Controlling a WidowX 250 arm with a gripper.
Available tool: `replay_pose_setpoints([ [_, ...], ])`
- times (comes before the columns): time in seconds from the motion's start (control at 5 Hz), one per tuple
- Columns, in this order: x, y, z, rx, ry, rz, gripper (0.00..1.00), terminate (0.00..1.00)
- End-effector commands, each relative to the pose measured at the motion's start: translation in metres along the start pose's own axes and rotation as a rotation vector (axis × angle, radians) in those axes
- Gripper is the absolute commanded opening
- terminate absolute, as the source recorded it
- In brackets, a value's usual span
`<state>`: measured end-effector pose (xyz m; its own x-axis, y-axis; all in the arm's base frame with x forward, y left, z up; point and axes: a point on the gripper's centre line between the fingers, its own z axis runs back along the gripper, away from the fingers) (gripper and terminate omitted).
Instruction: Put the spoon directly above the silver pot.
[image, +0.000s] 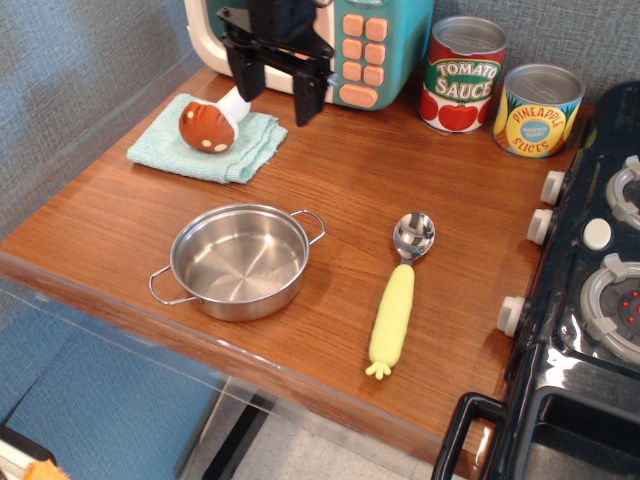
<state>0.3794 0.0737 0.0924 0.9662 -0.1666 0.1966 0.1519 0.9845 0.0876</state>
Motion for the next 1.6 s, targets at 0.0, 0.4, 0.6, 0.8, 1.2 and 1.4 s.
replay_pose_setpoints([
  [0.0,-0.021,-0.072,0.023,0.008,-0.095,-0.106,1.0,0.0],
  [0.4,-0.045,-0.132,0.006,-0.056,-0.08,-0.166,1.0,0.0],
  [0.6,-0.055,-0.151,-0.011,-0.079,-0.02,-0.158,1.0,0.0],
  [0.8,-0.063,-0.159,-0.024,-0.083,0.032,-0.129,1.0,0.0],
  [1.2,-0.073,-0.172,-0.047,-0.085,0.121,-0.144,1.0,0.0],
  [1.4,-0.074,-0.172,-0.055,-0.082,0.128,-0.14,0.0,0.0],
])
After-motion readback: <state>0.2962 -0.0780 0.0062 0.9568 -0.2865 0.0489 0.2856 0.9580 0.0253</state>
